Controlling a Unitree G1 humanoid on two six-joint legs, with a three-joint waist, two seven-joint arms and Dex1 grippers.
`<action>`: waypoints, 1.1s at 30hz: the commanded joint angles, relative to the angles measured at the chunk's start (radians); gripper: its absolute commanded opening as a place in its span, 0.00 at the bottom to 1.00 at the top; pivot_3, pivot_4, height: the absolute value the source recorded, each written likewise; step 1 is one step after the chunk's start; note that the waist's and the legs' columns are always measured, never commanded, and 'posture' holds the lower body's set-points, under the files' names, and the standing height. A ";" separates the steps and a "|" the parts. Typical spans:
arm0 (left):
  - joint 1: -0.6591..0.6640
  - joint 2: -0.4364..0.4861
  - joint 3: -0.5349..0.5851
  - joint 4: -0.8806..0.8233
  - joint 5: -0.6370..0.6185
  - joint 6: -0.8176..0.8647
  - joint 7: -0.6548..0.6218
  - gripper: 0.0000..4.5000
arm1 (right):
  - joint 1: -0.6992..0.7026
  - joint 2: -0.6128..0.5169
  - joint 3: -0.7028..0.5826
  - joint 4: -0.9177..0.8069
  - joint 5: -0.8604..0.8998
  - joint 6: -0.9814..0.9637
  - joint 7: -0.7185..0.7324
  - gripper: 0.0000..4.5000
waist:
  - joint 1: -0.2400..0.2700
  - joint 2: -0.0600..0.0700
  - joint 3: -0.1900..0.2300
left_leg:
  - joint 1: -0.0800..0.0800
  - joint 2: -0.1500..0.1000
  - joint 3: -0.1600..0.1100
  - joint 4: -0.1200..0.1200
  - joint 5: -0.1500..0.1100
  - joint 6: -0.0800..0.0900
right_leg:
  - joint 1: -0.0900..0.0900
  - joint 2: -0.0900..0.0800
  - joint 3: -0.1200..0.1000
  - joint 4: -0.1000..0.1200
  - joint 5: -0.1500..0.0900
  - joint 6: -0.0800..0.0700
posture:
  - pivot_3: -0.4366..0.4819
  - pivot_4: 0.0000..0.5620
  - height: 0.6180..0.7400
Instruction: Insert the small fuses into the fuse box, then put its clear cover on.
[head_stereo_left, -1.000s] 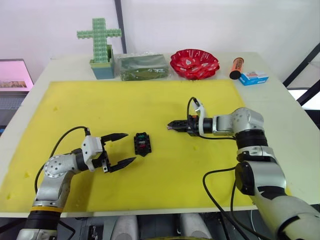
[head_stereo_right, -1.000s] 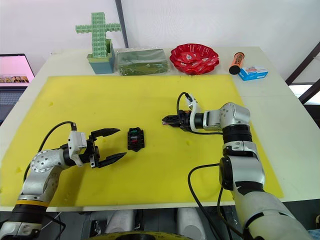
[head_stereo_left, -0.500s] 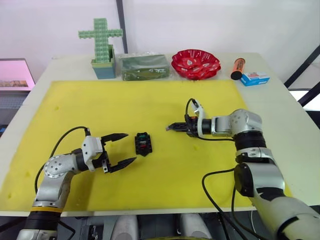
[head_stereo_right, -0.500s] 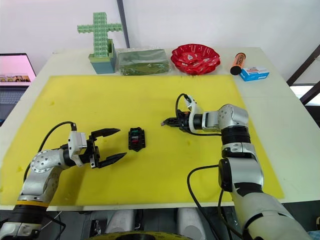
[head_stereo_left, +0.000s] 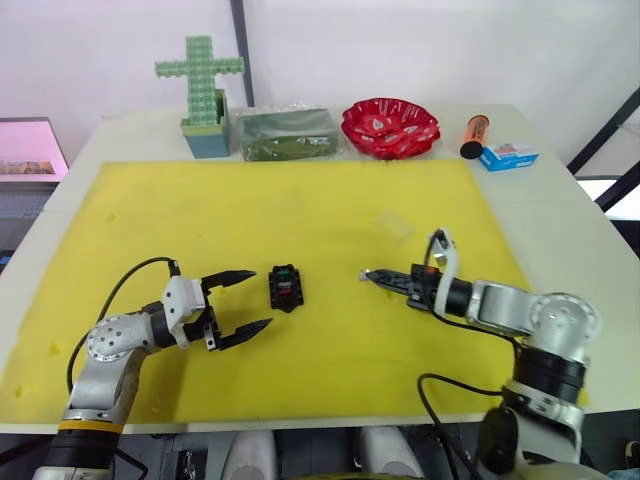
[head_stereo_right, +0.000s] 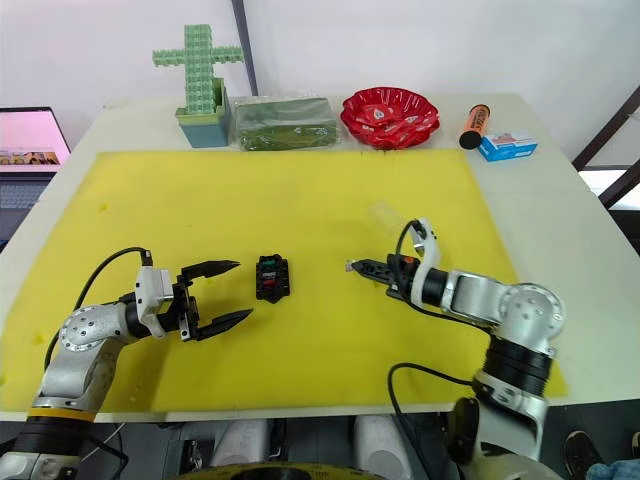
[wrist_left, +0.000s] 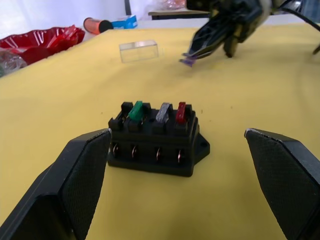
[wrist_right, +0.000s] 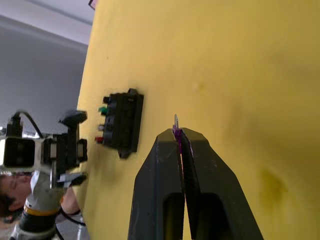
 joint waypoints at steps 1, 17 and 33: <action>-0.002 0.002 0.008 -0.020 -0.020 -0.001 -0.006 1.00 | 0.017 -0.086 0.048 -0.018 0.255 0.004 -0.081 0.01 | -0.002 0.000 0.000 | 0.000 0.000 0.000 0.000 0.000 0.000 | 0.000 0.000 0.000 0.000 0.000 0.000 | 0.48 0.27 1.00; 0.068 0.010 0.024 -0.076 -0.028 0.002 0.003 1.00 | 0.457 -0.405 0.344 -0.377 0.678 -0.545 -0.265 0.01 | 0.010 -0.001 -0.001 | -0.001 0.002 -0.003 0.001 0.000 0.001 | 0.002 0.004 0.000 -0.002 -0.001 0.000 | 0.48 0.27 1.00; 0.073 0.009 0.015 -0.087 -0.029 0.002 0.009 1.00 | 0.519 -0.240 0.506 -0.460 0.678 -0.839 -0.590 0.01 | 0.011 -0.002 -0.001 | -0.001 0.011 -0.002 0.001 0.000 0.001 | 0.002 0.007 0.001 -0.002 -0.001 -0.001 | 0.48 0.27 1.00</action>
